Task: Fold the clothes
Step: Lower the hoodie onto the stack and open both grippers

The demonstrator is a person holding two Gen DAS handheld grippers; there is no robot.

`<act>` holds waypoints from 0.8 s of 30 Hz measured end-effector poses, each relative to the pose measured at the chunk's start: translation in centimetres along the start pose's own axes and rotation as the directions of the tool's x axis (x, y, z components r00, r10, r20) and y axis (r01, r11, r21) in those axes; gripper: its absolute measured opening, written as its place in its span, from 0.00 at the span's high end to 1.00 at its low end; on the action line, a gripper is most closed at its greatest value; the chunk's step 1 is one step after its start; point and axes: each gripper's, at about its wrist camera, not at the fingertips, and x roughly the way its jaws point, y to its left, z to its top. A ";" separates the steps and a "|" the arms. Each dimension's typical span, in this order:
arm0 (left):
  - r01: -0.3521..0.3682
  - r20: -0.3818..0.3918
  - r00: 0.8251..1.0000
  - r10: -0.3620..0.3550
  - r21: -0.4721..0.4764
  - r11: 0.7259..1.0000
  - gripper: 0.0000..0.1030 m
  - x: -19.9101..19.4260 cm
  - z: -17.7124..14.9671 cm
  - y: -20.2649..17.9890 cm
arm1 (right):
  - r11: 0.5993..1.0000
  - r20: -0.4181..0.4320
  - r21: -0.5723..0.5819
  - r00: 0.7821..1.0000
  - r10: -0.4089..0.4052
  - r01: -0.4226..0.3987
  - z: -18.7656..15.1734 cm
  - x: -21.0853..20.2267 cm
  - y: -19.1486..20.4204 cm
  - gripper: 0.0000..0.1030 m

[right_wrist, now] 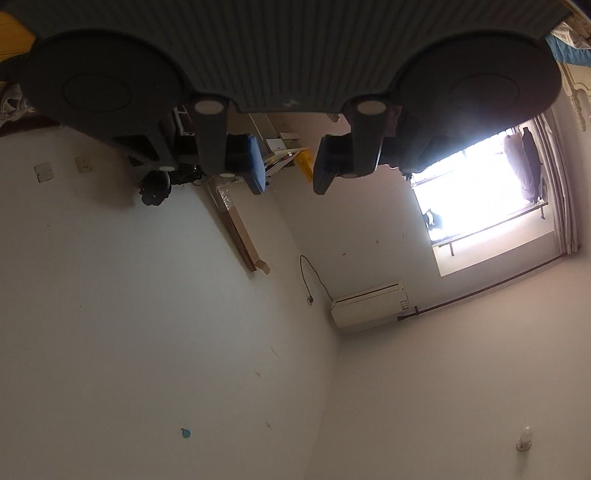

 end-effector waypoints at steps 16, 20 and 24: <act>0.020 0.011 1.000 -0.020 -0.001 1.000 0.42 0.0 -0.4 0.4 | 0.657 -0.582 -0.566 0.806 0.110 -0.498 -18.3 7.5 23.5 0.71; 0.041 0.010 0.999 -0.041 -0.012 0.999 0.40 0.2 -0.4 1.0 | 0.543 -0.627 -0.662 0.779 -0.021 -0.517 -21.7 9.0 25.1 0.66; 0.054 0.020 0.998 -0.054 0.003 0.999 0.39 0.2 -0.6 1.3 | 0.562 -0.620 -0.672 0.781 -0.072 -0.482 -21.9 11.2 25.6 0.67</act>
